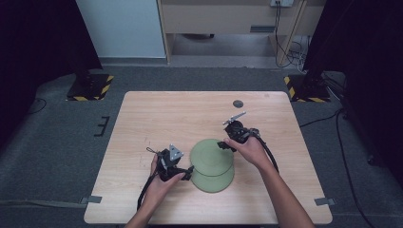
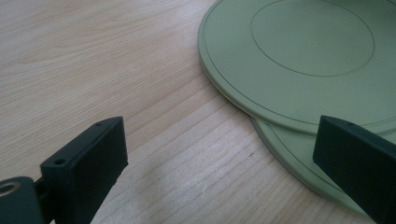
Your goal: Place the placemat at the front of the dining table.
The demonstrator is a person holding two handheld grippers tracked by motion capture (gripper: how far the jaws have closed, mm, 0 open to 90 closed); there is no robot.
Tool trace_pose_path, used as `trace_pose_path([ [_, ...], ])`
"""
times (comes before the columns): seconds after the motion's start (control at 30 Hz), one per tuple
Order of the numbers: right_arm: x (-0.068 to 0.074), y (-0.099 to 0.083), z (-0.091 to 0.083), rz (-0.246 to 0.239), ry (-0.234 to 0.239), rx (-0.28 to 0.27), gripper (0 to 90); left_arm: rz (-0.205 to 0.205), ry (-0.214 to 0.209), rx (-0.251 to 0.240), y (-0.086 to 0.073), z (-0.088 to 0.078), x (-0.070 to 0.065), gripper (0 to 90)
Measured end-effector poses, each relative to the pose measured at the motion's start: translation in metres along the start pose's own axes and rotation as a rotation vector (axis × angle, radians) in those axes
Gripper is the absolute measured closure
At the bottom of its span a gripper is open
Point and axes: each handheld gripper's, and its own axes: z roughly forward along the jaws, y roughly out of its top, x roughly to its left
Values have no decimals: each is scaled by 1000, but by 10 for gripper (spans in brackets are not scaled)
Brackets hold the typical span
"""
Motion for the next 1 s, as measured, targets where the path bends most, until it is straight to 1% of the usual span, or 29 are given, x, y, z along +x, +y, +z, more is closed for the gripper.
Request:
trace_pose_path([
  [0.03, 0, 0, 1, -5, 7, -2, 323, 4, 2, 1, 0, 0, 0, 23],
  [0.1, 0, 1, 2, 9, 26, 0, 302, 2, 6, -1, 1, 1, -1, 23],
  [0.27, 0, 0, 7, 18, 65, 8, 236, 2, 12, -3, 1, 1, -3, 24],
  [0.4, -1, 0, 11, 28, 86, 15, 202, 3, 15, -1, 1, 3, -3, 25],
  [0.47, -1, -1, 12, 28, 89, 17, 189, 1, 14, 0, 2, 4, -3, 25],
  [0.6, -2, 0, 16, 42, 103, 21, 180, 0, 12, 3, 2, 6, -4, 25],
  [0.8, -1, -1, 25, 35, 117, 35, 171, 0, 9, 12, 1, 8, -5, 25],
  [0.9, -1, -1, 29, 43, 125, 40, 166, 0, 7, 13, 1, 9, -6, 26],
  [1.0, -2, -1, 31, 58, 136, 33, 163, 1, 6, 16, 0, 10, -6, 26],
])
